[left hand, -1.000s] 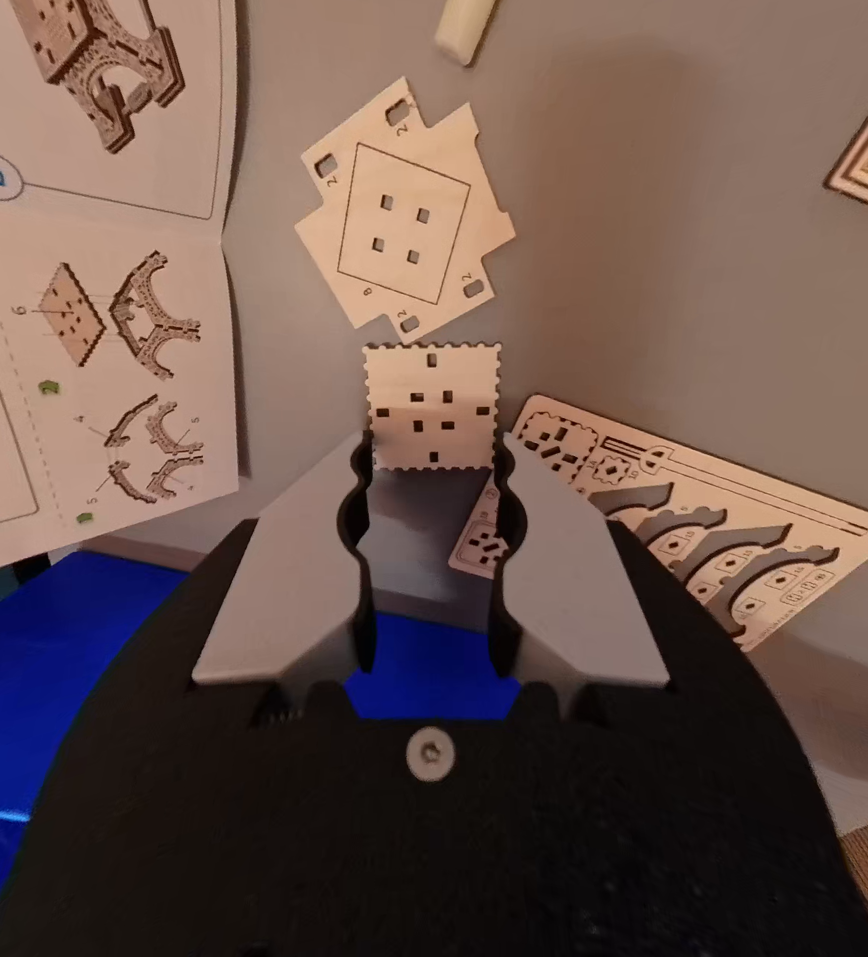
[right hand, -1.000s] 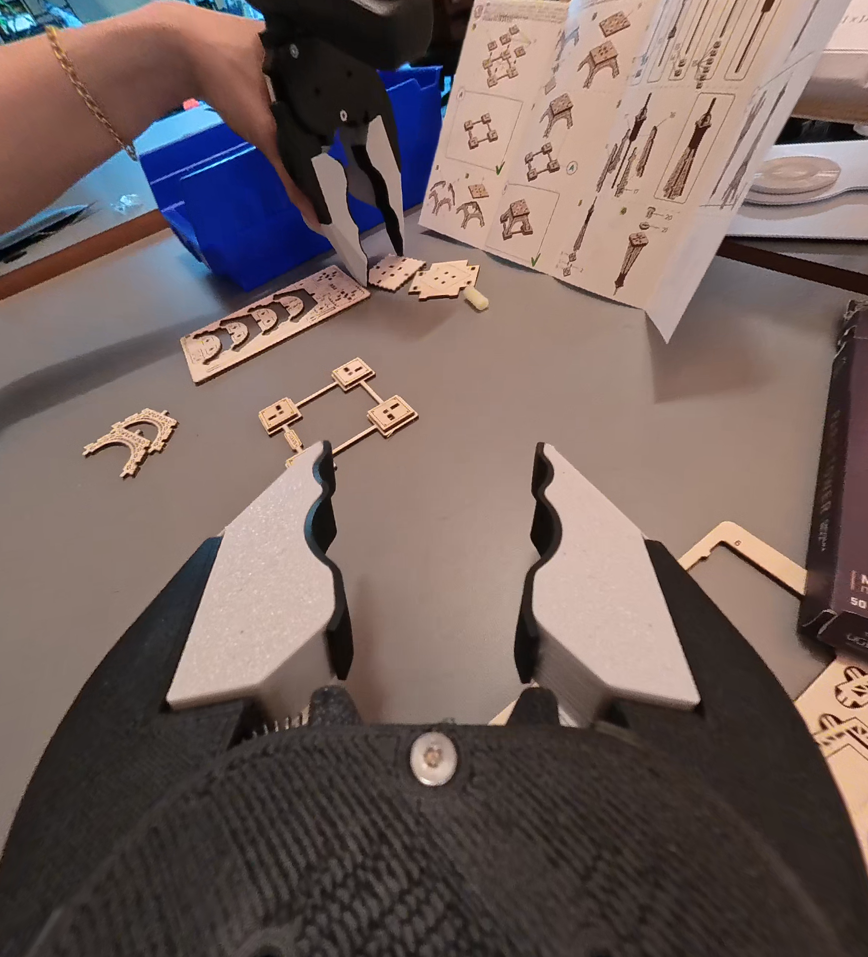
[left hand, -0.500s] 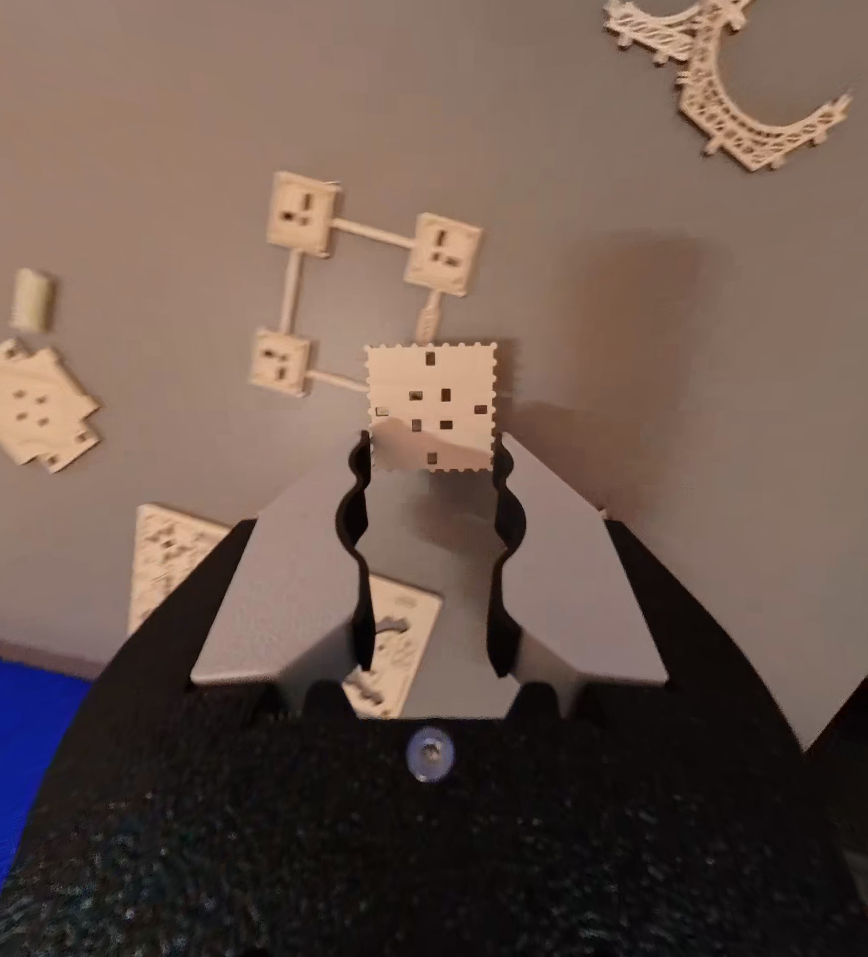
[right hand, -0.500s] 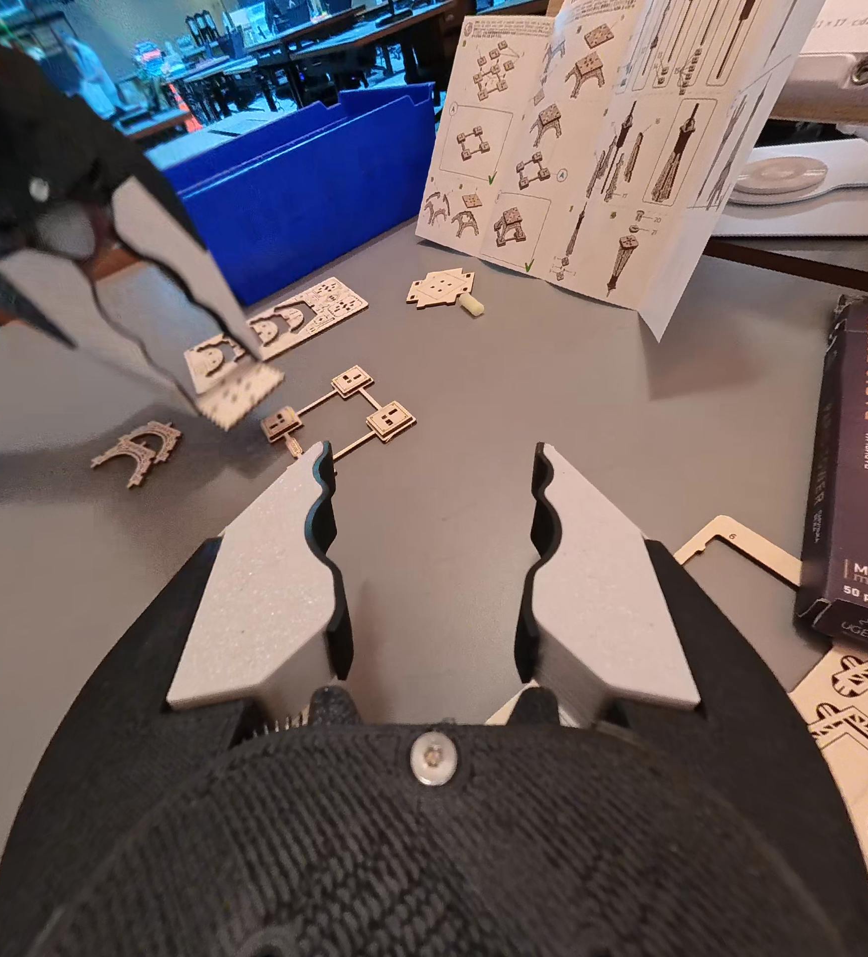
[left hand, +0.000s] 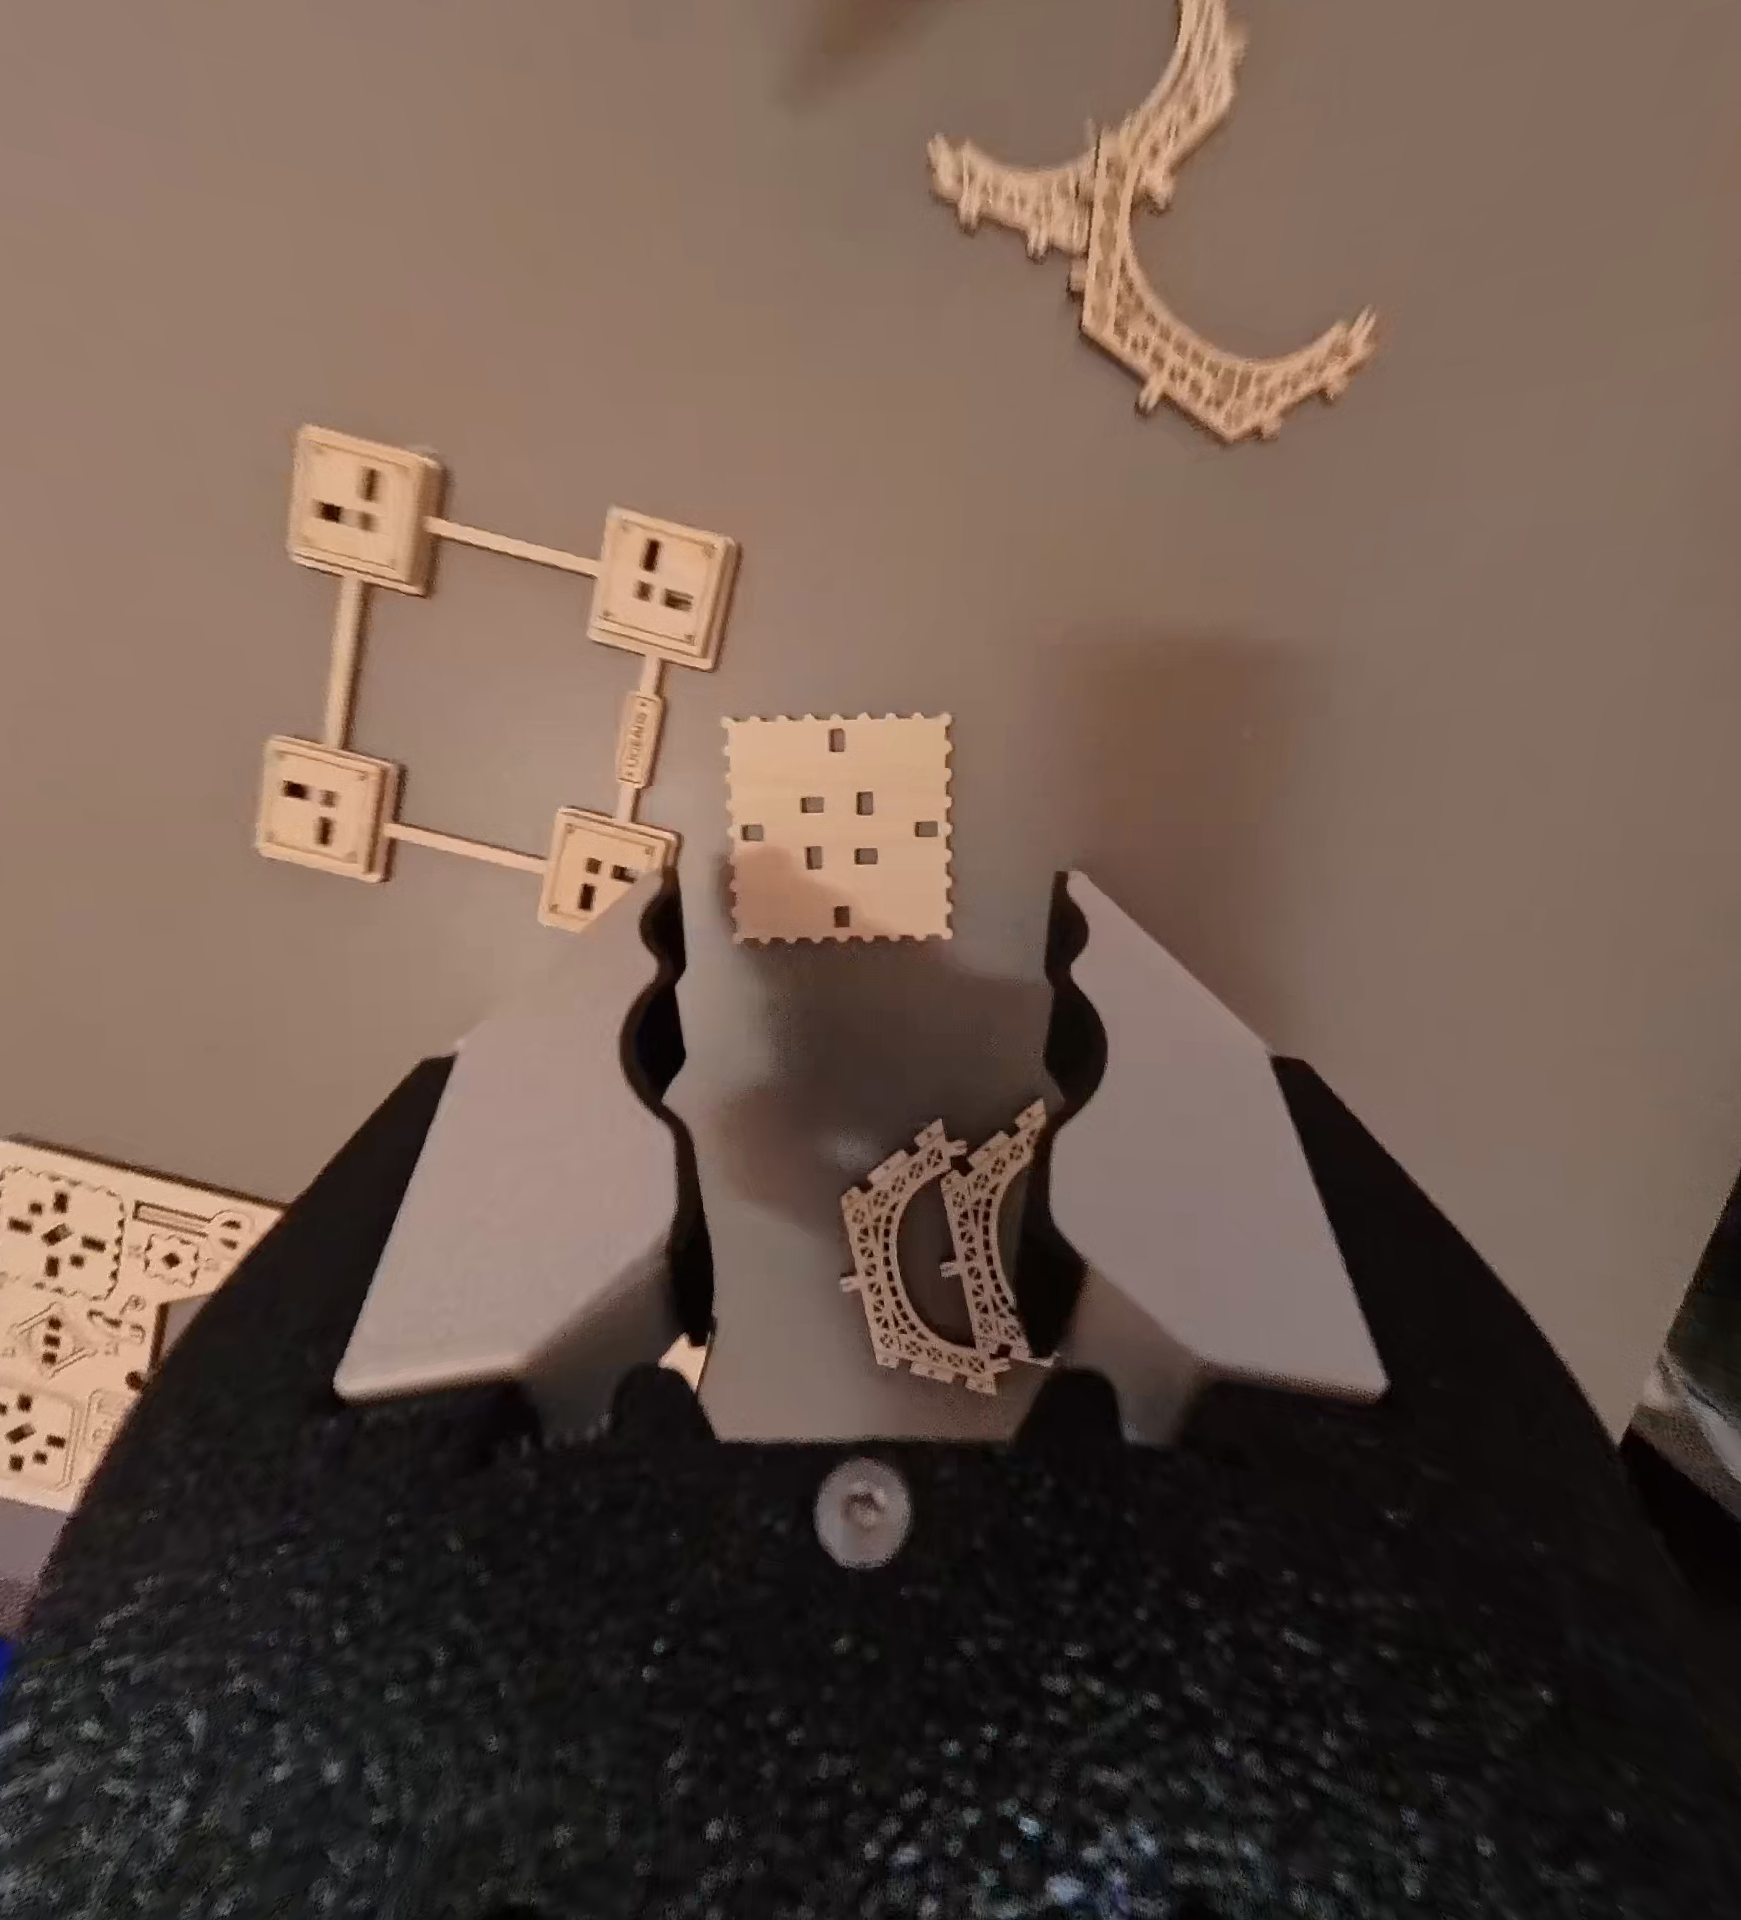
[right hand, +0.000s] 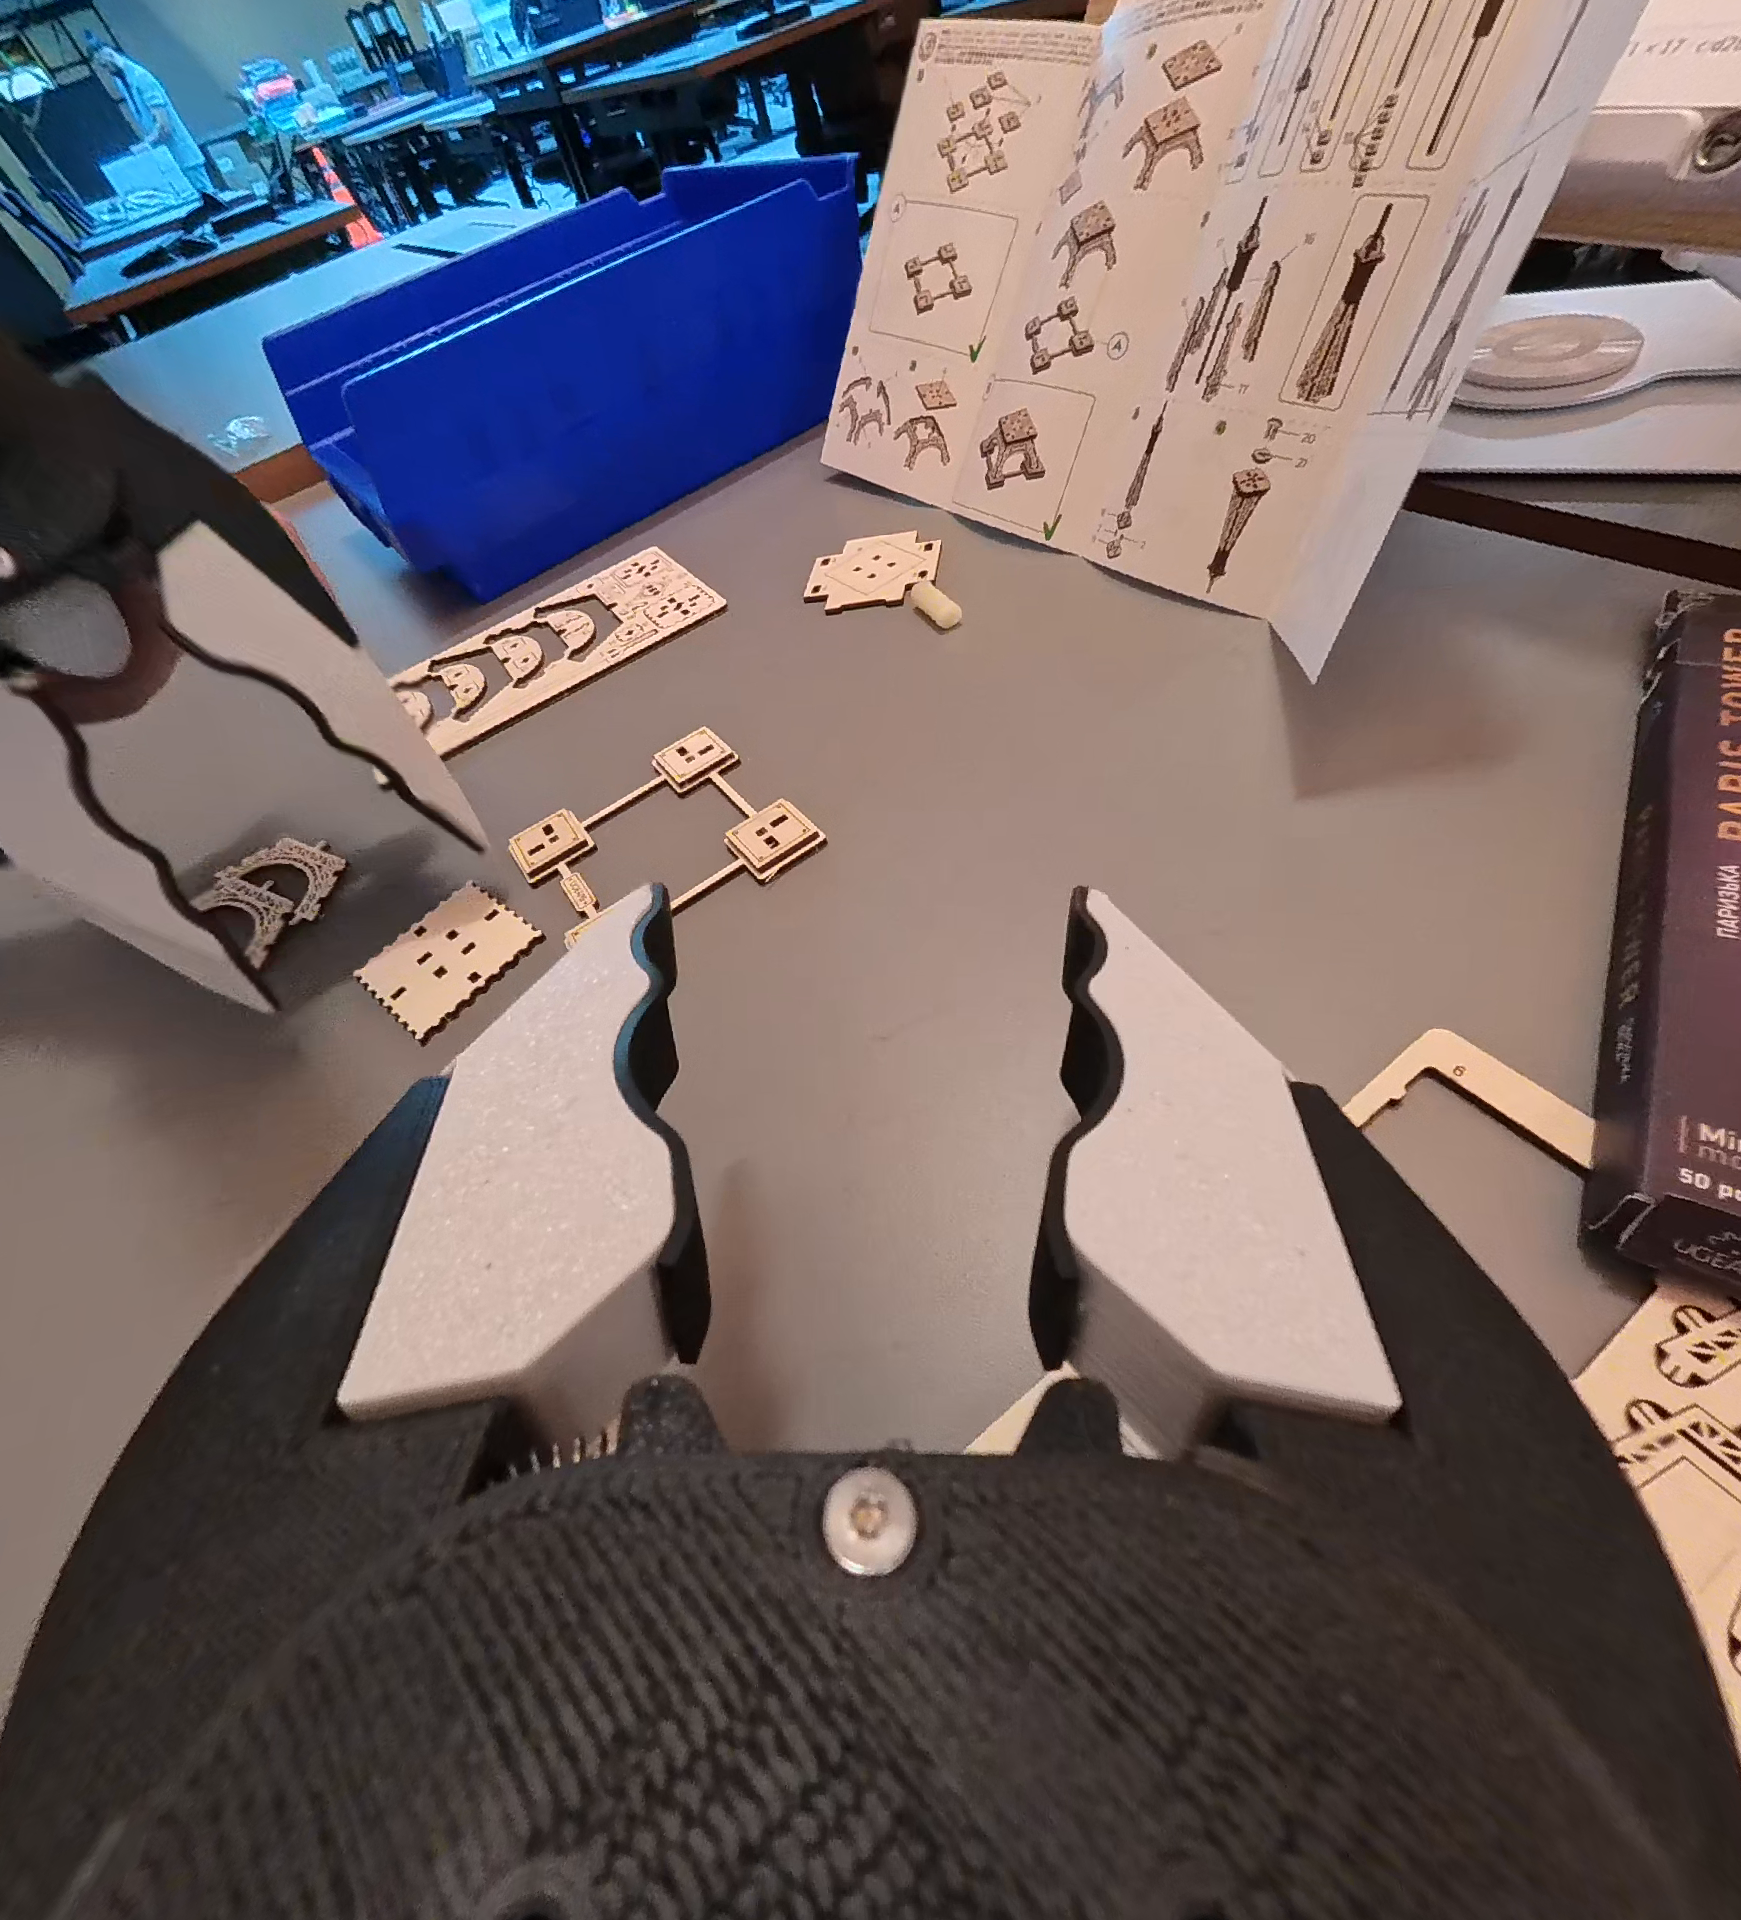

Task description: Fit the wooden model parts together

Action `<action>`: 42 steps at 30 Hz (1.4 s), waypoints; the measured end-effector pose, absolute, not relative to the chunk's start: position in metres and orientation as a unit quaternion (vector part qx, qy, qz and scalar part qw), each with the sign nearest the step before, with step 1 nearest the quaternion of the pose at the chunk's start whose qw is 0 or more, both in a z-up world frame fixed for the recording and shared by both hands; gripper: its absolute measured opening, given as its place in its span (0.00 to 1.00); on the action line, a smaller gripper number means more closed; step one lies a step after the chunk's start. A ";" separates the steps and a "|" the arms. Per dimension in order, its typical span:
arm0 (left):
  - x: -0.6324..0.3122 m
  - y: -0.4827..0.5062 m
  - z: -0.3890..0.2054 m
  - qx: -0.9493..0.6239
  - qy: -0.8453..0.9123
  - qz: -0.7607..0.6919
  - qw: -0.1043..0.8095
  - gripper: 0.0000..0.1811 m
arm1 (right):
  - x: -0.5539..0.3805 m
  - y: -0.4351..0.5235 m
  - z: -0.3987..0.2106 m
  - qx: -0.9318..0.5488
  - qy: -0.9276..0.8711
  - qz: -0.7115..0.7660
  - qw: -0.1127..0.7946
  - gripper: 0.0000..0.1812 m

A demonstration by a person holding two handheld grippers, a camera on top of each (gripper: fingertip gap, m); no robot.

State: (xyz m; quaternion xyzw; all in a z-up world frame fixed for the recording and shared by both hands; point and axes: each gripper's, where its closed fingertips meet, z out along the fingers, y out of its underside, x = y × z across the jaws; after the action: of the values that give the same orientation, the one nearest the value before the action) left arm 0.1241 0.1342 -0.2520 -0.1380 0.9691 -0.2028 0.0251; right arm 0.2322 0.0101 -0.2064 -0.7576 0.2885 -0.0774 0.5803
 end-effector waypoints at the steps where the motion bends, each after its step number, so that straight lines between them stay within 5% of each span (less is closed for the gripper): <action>1: 0.128 0.136 -0.244 -0.147 0.961 -0.232 0.031 0.37 | 0.232 0.010 -0.207 -0.759 0.288 -0.078 0.579 0.41; 11: 0.229 0.230 -0.161 -0.285 0.792 -0.454 0.292 0.32 | 0.232 0.014 -0.214 -0.780 0.280 -0.112 0.549 0.41; 17: 0.244 0.251 -0.149 -0.339 0.743 -0.462 0.346 0.29 | 0.240 0.009 -0.217 -0.781 0.296 -0.164 0.526 0.42; 42: 0.248 0.250 -0.185 -0.403 0.749 -0.409 0.331 0.23 | 0.247 -0.004 -0.213 -0.748 0.350 -0.132 0.549 0.43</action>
State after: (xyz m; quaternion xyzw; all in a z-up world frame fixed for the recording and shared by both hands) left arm 0.2481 0.2498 -0.1850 -0.4033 0.7486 -0.4093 0.3307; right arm 0.2474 -0.0038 -0.2133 -0.7477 0.3497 -0.1324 0.5488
